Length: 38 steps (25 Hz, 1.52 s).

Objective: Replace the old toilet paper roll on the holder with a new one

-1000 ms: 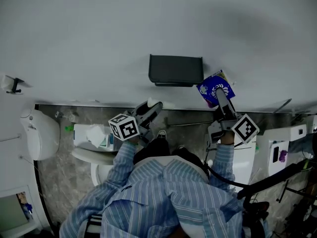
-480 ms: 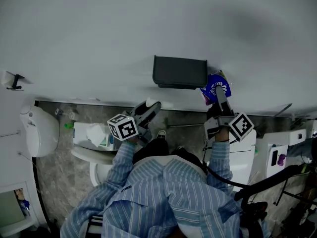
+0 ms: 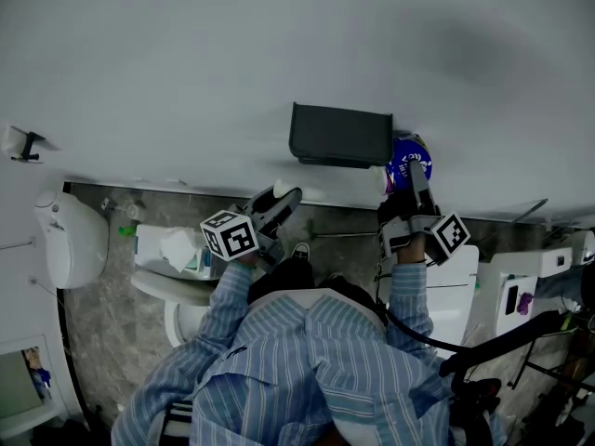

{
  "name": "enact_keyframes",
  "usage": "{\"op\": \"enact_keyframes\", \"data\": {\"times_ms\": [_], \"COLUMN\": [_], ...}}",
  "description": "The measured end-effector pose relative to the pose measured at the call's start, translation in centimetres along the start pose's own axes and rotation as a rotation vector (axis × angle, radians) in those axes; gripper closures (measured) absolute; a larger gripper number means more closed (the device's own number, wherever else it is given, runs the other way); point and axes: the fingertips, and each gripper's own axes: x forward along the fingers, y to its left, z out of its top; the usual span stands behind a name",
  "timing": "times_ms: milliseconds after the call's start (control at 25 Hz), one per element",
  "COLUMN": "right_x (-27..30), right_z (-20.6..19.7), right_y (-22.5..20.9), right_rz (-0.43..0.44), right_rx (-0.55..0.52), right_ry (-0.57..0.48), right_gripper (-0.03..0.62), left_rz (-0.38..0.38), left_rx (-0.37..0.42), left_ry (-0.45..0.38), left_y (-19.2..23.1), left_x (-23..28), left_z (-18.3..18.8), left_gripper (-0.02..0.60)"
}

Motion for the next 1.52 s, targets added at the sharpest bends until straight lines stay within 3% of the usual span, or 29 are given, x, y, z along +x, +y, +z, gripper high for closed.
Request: {"op": "enact_keyframes", "data": {"times_ms": [280, 760, 1040, 1520], "right_x": [1.1, 2.0, 2.6, 3.2], "right_z": [-2.8, -9.2, -12.7, -16.4], "right_y": [-0.8, 0.4, 1.0, 0.5], "right_rz": [0.017, 0.041, 0.046, 0.06], "right_rx": [0.111, 0.082, -0.004, 0.041], "right_ry": [0.061, 0.268, 0.414, 0.553], "right_gripper": [0.183, 0.184, 0.186, 0.191], "left_rz": [0.008, 0.015, 0.023, 0.073], "left_rx": [0.0, -0.004, -0.006, -0.006], "left_ry": [-0.002, -0.006, -0.014, -0.053], "left_y": [0.2, 0.1, 0.2, 0.9], "left_x": [0.0, -0.5, -0.7, -2.7], "left_z": [0.2, -0.1, -0.2, 0.1], "left_gripper": [0.391, 0.391, 0.391, 0.391]}}
